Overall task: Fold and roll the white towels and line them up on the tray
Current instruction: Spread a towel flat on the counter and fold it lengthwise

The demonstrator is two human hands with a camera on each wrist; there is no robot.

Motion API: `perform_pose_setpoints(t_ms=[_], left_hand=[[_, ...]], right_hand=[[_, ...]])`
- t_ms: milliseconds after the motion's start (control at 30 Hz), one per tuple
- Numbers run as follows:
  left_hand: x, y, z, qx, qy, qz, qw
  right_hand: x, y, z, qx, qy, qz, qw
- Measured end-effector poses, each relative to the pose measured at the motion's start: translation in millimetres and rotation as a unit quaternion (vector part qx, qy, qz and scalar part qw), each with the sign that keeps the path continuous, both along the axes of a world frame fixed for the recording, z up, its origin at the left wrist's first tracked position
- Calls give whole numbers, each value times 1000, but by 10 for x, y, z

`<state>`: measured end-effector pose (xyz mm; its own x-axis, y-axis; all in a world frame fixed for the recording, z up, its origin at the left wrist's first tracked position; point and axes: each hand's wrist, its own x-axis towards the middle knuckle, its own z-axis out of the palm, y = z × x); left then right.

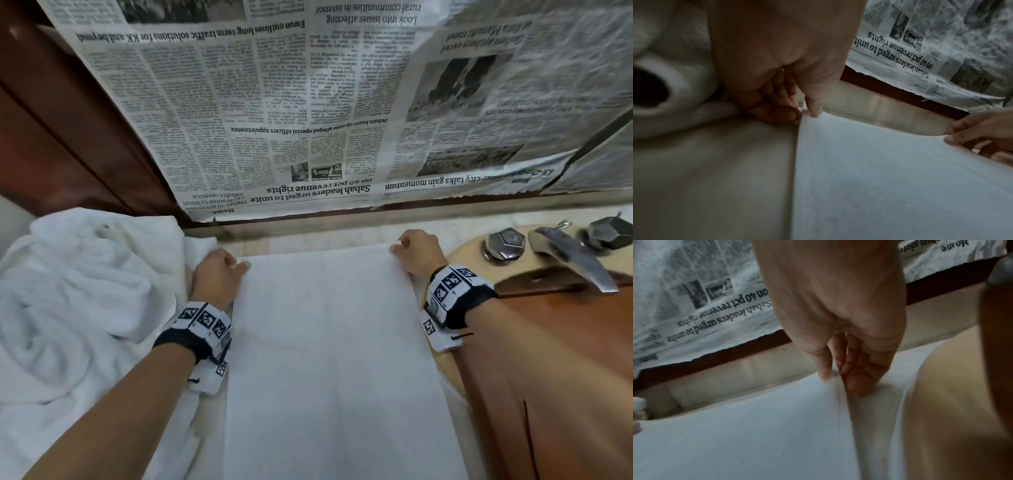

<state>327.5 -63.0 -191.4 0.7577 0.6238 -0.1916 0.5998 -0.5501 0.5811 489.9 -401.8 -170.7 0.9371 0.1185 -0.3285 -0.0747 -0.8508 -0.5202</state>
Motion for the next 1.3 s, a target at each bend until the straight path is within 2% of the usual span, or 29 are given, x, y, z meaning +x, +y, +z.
perform_pose_setpoints(t_ms=[100,233,333,433,533,633,800,900,1067,1133,1300], left_hand=[[-136,-175,70,65,-20,-32,997],[-501,-683,30,68,-50,-175,981],[-755,-1031,-63,81,-9,-225,971],[-904,-1189,-118,96,72,-250,961],[-1010,-1190,-191,123,99,-258,953],[-1070,-1149,-200,143,116,-215,959],[-1081,-1172,-129,121,129,-192,965],[-935,-1368,-16,109,80,-275,952],[-312,-1902,156,46,21,-423,905],[-26,-2097,159,54,10,-455,889],[495,-2373,40,111,20,-472,874]], right_hand=[[-170,-5,115,-1,-29,31,999],[-846,-21,233,14,-67,112,991],[-1341,-41,169,-39,-42,186,981],[-1583,-87,47,-113,-19,221,969],[-1687,-184,-52,-151,0,222,963],[-1755,-234,-80,-152,-21,196,968],[-2089,-281,-68,-124,-28,157,979],[-2283,-362,-87,-113,-23,144,983],[-2363,-479,-27,-61,-79,83,992],[-2352,-534,-56,-68,-97,64,991],[-2366,-619,-239,-71,-123,43,989]])
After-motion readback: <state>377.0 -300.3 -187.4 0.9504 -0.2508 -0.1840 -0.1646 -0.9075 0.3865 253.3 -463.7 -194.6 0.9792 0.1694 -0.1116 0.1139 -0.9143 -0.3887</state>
